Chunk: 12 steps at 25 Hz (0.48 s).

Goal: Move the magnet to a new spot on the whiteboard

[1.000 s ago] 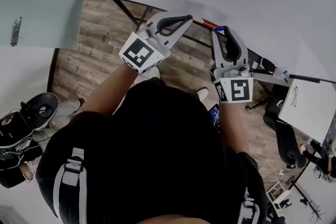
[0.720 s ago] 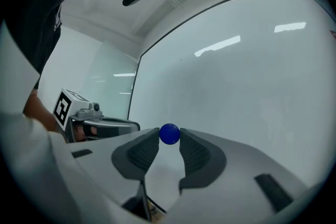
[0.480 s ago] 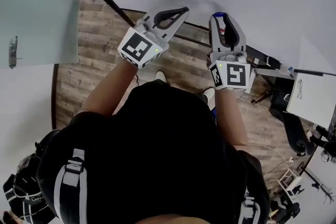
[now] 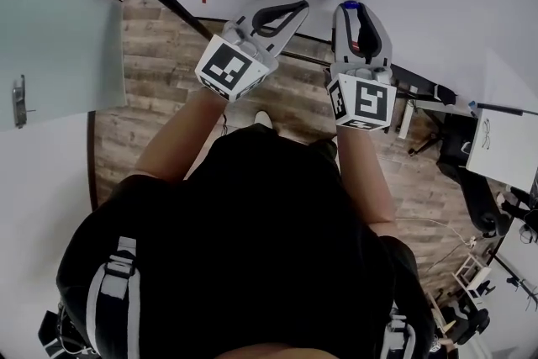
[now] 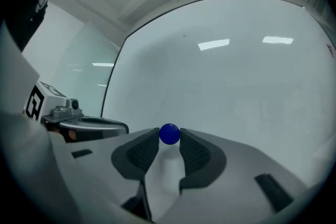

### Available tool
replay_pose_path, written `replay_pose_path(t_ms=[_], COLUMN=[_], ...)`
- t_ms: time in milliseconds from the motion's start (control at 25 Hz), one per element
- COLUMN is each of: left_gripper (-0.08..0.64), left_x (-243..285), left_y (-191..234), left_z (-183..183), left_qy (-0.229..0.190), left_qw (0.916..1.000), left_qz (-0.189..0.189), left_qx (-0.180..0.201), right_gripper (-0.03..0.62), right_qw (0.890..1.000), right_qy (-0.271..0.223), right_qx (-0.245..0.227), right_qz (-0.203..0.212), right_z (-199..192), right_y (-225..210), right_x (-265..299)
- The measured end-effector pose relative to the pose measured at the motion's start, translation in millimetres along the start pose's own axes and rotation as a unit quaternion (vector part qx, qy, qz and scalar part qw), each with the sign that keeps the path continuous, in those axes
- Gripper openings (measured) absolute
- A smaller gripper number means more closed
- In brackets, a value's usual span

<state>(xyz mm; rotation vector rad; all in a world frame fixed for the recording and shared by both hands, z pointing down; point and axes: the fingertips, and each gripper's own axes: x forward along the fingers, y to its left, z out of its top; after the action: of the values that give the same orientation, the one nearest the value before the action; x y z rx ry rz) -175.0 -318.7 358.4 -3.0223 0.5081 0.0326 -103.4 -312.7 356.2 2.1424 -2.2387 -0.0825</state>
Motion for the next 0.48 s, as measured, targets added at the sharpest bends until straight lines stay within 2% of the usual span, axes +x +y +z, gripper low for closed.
replay_pose_path(t_ms=[480], left_gripper=[0.005], left_x=[16], left_y=[12], left_z=[-2], left_qy=[-0.010], left_qw=[0.9999], left_qz=[0.004], left_qx=[0.006], right_gripper=[0.120], right_qw=[0.998], right_qy=[0.026], right_qx=[0.007], right_qz=[-0.058], right_z=[-15], right_y=[-14], right_x=[20])
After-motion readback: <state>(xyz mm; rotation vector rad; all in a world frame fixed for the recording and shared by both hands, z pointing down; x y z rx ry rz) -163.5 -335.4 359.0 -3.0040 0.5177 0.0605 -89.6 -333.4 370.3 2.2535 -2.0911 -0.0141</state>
